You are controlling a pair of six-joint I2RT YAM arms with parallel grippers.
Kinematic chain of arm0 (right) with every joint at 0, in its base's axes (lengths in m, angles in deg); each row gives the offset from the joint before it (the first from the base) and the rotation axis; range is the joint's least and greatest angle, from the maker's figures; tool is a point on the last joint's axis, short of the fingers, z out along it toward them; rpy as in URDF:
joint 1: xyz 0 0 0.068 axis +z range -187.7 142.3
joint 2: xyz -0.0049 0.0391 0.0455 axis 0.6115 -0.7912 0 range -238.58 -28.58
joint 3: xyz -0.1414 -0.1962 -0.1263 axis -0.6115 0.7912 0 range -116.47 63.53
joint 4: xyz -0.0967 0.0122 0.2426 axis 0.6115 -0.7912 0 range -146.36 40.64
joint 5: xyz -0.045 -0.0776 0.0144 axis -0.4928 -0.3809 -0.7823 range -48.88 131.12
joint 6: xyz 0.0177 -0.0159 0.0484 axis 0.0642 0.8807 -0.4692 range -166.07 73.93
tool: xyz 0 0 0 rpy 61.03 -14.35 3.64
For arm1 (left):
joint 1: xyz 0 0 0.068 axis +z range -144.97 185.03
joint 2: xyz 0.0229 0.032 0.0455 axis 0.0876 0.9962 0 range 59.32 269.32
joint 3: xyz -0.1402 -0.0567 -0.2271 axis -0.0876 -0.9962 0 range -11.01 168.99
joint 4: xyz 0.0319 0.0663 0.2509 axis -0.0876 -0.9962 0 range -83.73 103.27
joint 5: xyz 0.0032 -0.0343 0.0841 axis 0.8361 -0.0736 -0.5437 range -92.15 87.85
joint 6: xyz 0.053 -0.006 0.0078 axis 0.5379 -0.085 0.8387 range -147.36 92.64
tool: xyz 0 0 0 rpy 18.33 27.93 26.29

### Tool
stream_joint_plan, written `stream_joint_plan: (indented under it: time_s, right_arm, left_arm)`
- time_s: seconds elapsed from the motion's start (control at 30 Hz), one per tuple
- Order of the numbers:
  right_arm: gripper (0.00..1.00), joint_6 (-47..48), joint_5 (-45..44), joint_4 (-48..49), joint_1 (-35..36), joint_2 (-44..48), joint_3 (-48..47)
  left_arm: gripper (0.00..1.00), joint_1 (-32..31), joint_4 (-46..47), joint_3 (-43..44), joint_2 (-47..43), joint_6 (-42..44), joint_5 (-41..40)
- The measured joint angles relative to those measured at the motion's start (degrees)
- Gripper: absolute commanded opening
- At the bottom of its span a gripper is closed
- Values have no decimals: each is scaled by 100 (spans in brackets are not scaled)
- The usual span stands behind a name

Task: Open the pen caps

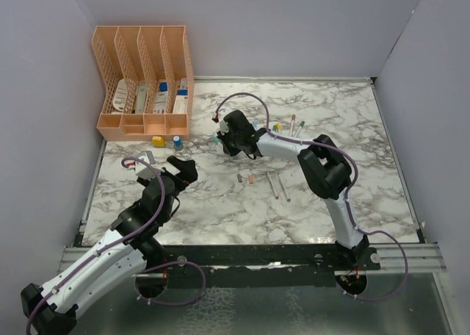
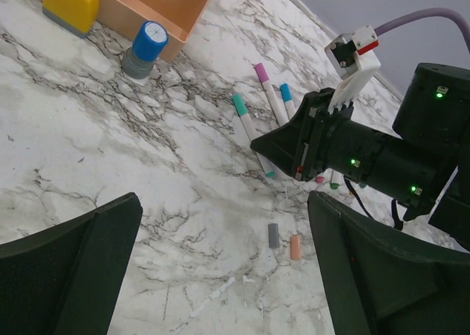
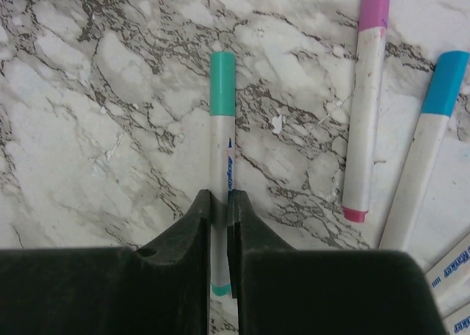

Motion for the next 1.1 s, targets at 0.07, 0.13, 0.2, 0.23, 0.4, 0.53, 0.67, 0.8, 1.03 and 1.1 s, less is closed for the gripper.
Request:
stream_joint_plan:
  time_s: [0.07, 0.13, 0.2, 0.23, 0.4, 0.53, 0.67, 0.8, 1.03, 1.1]
  right_arm:
    - [1, -74, -7, 35, 0, 111, 164]
    - [1, -142, -9, 59, 0, 306, 433]
    - [1, -232, -7, 52, 0, 621, 855]
    - [1, -275, -4, 68, 0, 798, 1060]
    - [2, -511, 0, 79, 0, 2087, 1926]
    - [1, -660, 0, 155, 0, 3202, 2262]
    - [1, -820, 0, 221, 0, 4089, 2719]
    - [1, -927, 0, 184, 0, 4758, 3279]
    - [1, -981, -28, 92, 0, 5495, 3812]
    - [1, -986, -46, 92, 0, 5643, 3897]
  left_arm:
    - [99, 0, -59, 31, 55, -11, 11]
    - [99, 0, -70, 74, 162, -15, 52]
    - [99, 0, -59, 149, 350, -17, 129]
    - [99, 2, -31, 195, 457, -9, 184]
    - [99, 31, 374, 527, 1130, 26, 566]
    - [99, 44, 970, 730, 1644, 83, 1003]
    - [97, 177, 1598, 1038, 2243, 122, 1617]
    - [95, 433, 2323, 1335, 2885, 74, 2376]
    - [92, 745, 3364, 1670, 4068, -249, 3628]
    - [90, 745, 3569, 1746, 4350, -341, 3943]
